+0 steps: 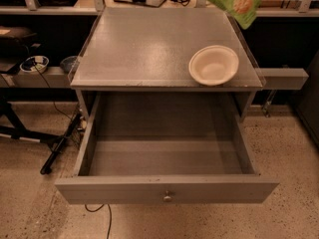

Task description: Place green rice chip bag into top drawer

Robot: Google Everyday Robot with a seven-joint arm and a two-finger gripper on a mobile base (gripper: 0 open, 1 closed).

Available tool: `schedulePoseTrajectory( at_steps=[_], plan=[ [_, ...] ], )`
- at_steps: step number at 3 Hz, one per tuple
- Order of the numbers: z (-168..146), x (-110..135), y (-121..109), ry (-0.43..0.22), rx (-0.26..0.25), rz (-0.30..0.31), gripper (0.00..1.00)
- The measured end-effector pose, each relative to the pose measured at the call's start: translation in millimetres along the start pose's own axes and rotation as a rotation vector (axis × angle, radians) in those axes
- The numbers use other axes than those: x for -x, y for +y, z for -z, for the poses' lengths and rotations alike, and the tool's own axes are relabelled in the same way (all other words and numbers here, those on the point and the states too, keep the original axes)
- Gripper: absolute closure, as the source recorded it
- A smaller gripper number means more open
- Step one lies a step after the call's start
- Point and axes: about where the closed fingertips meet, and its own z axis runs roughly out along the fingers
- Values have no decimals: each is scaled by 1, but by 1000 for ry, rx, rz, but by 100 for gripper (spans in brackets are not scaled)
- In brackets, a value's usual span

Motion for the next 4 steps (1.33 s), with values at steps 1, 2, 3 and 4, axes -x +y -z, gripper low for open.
schedulePoseTrajectory(
  at_steps=[1, 2, 3, 4],
  plan=[
    [28, 25, 28, -31, -120, -21, 100],
    [28, 25, 28, -31, -120, -21, 100],
    [39, 22, 37, 18, -175, -8, 100],
    [44, 12, 49, 78, -225, -12, 100]
  ],
)
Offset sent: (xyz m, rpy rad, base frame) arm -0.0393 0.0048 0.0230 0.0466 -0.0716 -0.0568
